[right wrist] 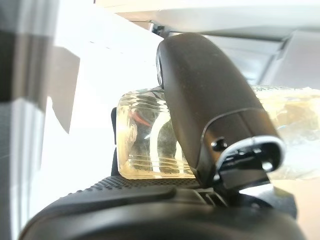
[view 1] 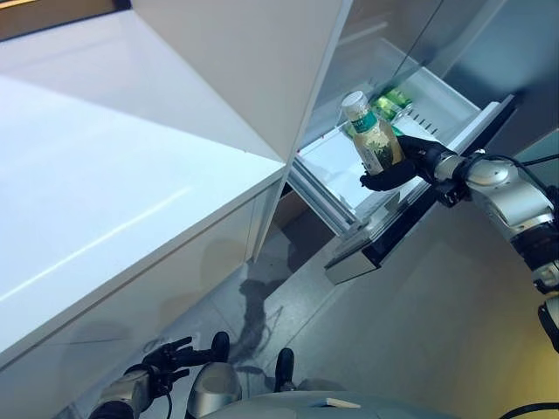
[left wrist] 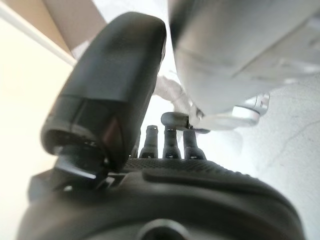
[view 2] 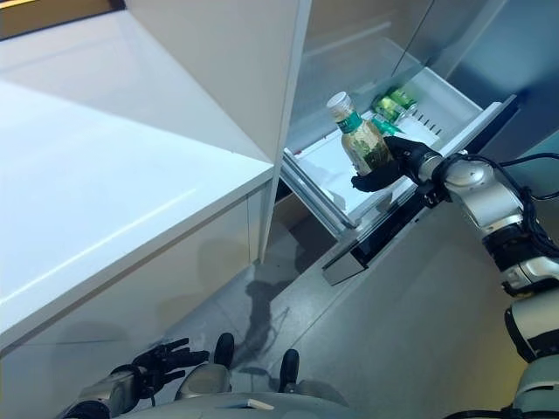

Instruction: Put drinks into fridge and close the fridge

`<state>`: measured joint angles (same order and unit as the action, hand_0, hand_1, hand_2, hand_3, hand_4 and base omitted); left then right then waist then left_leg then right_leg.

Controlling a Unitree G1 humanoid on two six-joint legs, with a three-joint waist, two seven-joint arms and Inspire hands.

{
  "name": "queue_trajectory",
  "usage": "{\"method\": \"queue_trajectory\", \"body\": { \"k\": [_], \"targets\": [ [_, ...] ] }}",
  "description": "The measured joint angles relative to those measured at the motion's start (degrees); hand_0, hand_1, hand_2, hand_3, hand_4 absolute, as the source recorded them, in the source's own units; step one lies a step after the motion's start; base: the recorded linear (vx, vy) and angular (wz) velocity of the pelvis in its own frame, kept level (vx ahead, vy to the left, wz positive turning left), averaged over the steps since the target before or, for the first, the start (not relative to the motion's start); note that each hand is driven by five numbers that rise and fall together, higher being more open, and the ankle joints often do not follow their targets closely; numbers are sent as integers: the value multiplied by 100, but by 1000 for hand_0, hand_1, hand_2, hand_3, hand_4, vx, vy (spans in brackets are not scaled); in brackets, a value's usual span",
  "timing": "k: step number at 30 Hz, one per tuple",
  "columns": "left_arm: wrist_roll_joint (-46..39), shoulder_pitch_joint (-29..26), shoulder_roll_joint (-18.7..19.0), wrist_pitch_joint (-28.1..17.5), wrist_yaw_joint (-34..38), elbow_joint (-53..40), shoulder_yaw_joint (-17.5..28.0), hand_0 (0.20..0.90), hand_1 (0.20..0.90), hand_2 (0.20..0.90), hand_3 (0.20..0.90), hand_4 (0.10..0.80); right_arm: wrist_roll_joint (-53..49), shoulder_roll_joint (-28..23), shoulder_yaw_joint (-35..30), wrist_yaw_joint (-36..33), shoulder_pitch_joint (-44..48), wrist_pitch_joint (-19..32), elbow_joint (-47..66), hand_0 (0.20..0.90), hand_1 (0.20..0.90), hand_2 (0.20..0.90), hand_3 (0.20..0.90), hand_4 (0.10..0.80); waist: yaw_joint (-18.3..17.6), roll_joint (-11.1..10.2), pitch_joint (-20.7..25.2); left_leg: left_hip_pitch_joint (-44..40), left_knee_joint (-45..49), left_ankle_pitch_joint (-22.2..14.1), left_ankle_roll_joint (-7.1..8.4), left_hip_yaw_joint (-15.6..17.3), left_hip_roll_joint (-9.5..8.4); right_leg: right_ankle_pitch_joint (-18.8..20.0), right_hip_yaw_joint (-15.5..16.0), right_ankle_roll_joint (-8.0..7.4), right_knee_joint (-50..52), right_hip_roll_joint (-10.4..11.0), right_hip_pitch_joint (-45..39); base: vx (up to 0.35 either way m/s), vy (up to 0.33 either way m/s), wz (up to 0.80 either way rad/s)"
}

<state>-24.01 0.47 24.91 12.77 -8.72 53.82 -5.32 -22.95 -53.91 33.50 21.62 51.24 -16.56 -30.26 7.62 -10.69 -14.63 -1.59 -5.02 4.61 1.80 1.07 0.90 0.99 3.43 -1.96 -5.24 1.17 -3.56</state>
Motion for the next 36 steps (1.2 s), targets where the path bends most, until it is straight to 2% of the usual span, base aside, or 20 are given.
{"method": "queue_trajectory", "body": {
  "k": [5, 9, 16, 19, 27, 36],
  "targets": [
    [-232, -293, 147, -32, 79, -1, -51, 900, 900, 900, 900, 800, 185, 189, 347, -30, 528, -138, -838, 300, 300, 300, 200, 100, 176, -1, -240, 264, 1, 60, 14, -124, -3, 10, 101, 14, 1, -3, 216, -98, -37, 11],
    [-366, -507, 206, -41, 182, -14, -56, 900, 900, 900, 900, 800, 306, 368, 355, -46, 650, -321, -1332, 300, 300, 300, 200, 100, 244, 1, -507, 389, 57, 62, 18, -202, 0, 10, 212, 14, 1, -6, 261, -44, -35, 13],
    [-584, -785, 228, -46, 326, -28, -55, 900, 900, 900, 900, 800, 469, 632, 355, -32, 928, -660, -2109, 300, 300, 300, 200, 100, 398, 54, -647, 606, 89, 68, 27, -328, 5, 17, 365, 23, 1, -13, 403, -27, -34, 10],
    [-583, -952, 260, -43, 368, -38, -57, 900, 900, 900, 900, 800, 541, 726, 333, -11, 1248, -765, -2569, 300, 300, 300, 200, 100, 492, 105, -879, 653, 128, 70, 30, -366, -8, 17, 408, 23, 1, -5, 408, -42, -29, 9],
    [-583, -1015, 330, -53, 487, -112, -54, 900, 900, 900, 900, 800, 1163, 1023, 326, 329, 1297, -858, -3055, 300, 300, 300, 200, 100, 642, 193, -991, 857, 178, 85, 52, -496, -3, 17, 556, 23, 1, -14, 532, -21, -20, 8],
    [-585, -1063, 408, -62, 493, -135, -49, 900, 900, 900, 900, 800, 1627, 1034, 269, 657, 1695, -1061, -3665, 300, 300, 300, 200, 100, 768, 234, -1021, 1004, 192, 129, 70, -588, -6, 16, 673, 23, 1, -15, 625, 6, -23, 6]
  ]
}}
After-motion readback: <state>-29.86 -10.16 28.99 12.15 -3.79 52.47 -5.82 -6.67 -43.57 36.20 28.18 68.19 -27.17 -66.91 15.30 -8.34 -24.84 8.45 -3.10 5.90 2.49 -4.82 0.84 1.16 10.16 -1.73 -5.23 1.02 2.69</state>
